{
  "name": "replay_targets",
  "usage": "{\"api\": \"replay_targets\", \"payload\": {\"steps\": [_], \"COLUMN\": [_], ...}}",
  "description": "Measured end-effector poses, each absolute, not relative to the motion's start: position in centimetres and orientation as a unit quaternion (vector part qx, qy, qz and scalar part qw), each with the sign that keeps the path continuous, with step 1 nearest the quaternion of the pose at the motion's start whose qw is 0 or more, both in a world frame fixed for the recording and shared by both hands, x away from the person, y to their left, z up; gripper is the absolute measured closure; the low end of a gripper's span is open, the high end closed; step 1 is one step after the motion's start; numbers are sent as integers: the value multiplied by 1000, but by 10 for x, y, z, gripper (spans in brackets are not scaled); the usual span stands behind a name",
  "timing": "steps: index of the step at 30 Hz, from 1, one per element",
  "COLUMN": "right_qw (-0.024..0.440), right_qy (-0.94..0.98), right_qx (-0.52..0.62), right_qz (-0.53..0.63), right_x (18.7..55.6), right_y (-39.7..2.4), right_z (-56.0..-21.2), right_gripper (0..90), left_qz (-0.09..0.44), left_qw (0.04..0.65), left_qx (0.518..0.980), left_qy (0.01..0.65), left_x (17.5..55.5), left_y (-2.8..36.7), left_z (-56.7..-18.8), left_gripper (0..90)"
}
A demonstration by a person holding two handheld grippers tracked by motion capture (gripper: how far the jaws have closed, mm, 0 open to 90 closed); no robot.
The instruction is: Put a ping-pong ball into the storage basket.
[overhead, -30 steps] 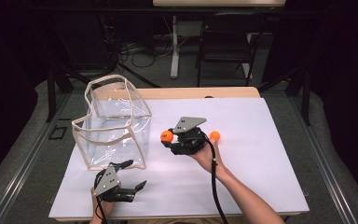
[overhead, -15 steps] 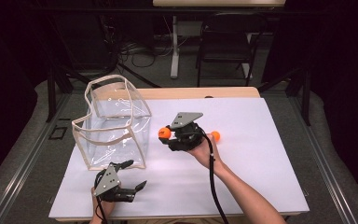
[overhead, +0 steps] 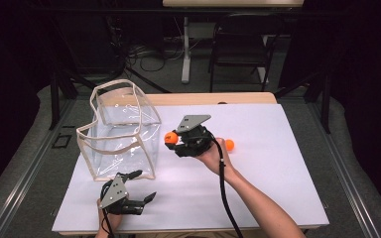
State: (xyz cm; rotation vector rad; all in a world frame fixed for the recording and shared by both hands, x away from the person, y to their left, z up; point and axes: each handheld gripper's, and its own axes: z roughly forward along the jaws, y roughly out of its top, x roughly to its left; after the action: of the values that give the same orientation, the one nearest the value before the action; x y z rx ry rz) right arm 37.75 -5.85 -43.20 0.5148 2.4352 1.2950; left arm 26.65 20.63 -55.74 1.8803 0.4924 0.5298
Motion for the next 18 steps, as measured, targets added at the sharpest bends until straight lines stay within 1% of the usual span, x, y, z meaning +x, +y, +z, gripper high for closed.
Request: {"api": "replay_targets", "payload": {"steps": [18], "right_qw": [178], "right_qy": [860], "right_qx": [171], "right_qz": [447], "right_x": [384], "right_y": [-49], "right_z": [-419], "right_gripper": [509], "left_qz": [220], "left_qw": [537], "left_qx": [788], "left_qy": [207], "left_x": [267], "left_y": [207], "left_z": [-557], "left_gripper": [157]}}
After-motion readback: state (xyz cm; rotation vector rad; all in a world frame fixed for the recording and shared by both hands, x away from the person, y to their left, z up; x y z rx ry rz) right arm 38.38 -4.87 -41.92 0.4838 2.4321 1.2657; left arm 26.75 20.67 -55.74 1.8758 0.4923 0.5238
